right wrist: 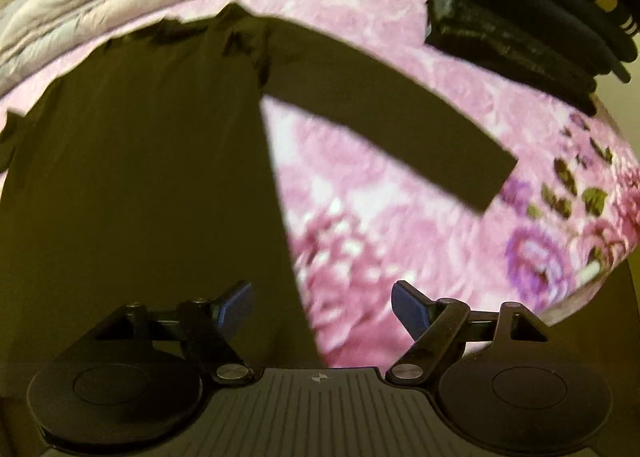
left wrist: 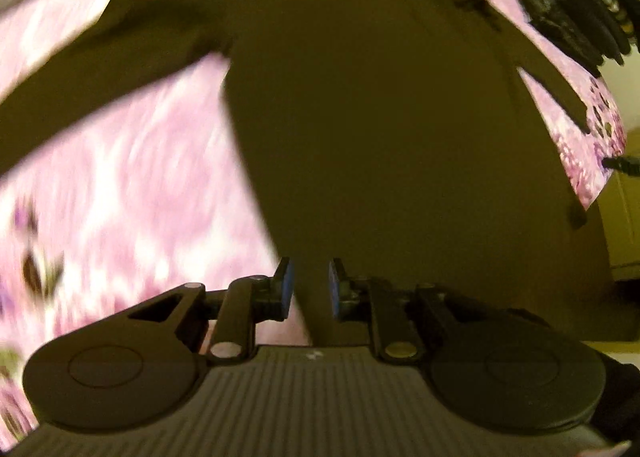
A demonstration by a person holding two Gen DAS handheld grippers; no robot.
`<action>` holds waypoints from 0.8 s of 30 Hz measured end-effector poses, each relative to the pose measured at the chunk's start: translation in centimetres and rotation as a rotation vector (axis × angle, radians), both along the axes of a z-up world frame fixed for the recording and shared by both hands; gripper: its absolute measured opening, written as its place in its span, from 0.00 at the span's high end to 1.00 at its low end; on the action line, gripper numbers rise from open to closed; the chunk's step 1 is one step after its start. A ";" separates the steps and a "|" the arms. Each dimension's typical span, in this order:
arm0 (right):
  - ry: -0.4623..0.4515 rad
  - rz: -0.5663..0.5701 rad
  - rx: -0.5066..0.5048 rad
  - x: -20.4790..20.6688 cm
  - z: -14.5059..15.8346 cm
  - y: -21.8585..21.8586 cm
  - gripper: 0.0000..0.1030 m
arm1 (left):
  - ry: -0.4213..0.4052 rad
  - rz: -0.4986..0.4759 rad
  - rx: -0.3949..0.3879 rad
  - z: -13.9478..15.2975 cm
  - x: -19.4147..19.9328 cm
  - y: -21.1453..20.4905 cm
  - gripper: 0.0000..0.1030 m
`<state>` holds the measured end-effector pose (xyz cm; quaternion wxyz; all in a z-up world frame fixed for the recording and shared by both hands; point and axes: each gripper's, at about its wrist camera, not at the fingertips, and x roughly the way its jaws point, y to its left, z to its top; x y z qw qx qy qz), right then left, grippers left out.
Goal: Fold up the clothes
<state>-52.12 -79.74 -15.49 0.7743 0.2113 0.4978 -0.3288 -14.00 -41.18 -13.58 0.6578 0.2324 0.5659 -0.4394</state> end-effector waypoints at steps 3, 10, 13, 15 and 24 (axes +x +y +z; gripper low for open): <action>-0.025 -0.030 -0.022 0.4 -0.3 -4.3 0.23 | -0.045 -0.067 -0.031 1.1 -0.4 -5.2 0.81; 0.013 -0.017 -0.079 0.8 -4.7 -18.4 0.23 | -0.111 -0.228 -0.009 -1.3 -1.9 -20.5 0.77; 0.060 0.024 -0.089 0.2 -7.5 -23.2 0.30 | -0.152 -0.315 0.000 -3.0 -1.7 -28.0 0.76; 0.076 0.035 -0.050 -0.4 -9.3 -25.6 0.44 | -0.195 -0.371 -0.011 -3.9 -0.9 -32.8 0.72; 0.066 0.199 0.033 -1.6 -9.8 -26.7 0.98 | -0.359 -0.534 -0.061 -6.9 5.3 -50.7 0.63</action>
